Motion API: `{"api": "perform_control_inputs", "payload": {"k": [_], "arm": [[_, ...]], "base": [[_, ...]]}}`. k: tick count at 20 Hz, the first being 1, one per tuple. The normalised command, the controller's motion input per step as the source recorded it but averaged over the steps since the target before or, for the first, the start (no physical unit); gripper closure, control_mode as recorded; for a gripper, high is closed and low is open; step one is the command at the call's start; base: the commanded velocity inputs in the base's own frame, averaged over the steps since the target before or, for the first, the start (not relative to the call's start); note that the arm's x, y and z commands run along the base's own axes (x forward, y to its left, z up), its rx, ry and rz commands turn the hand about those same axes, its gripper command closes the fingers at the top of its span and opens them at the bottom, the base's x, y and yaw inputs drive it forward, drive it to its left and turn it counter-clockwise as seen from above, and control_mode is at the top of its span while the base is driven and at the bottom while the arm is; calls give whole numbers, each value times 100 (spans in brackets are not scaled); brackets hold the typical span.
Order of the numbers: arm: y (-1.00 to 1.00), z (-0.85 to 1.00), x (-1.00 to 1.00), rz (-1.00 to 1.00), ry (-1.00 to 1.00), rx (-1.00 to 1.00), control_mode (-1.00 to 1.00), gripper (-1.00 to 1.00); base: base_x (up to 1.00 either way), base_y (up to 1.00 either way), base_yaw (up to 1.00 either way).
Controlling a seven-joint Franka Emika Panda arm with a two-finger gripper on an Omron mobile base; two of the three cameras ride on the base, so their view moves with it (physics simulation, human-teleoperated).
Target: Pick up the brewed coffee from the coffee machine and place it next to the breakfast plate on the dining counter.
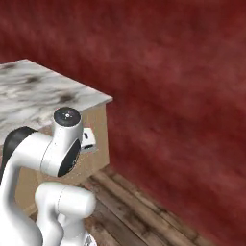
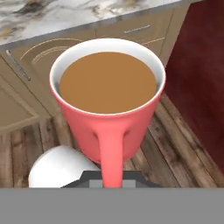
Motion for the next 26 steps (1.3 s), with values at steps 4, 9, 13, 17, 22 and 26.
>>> {"api": "perform_control_inputs", "payload": {"k": [4,9,13,17,22,26], "arm": [[0,0,0,0,0,0,100,100],[0,0,0,0,0,0,100,100],[0,0,0,0,0,0,100,100],[0,0,0,0,0,0,100,100],[0,0,0,0,0,0,100,100],[0,0,0,0,0,0,100,100]], "base": [[0,55,84],[0,88,74],[0,100,62],[-7,100,61],[-5,100,57],[0,100,49]]}}
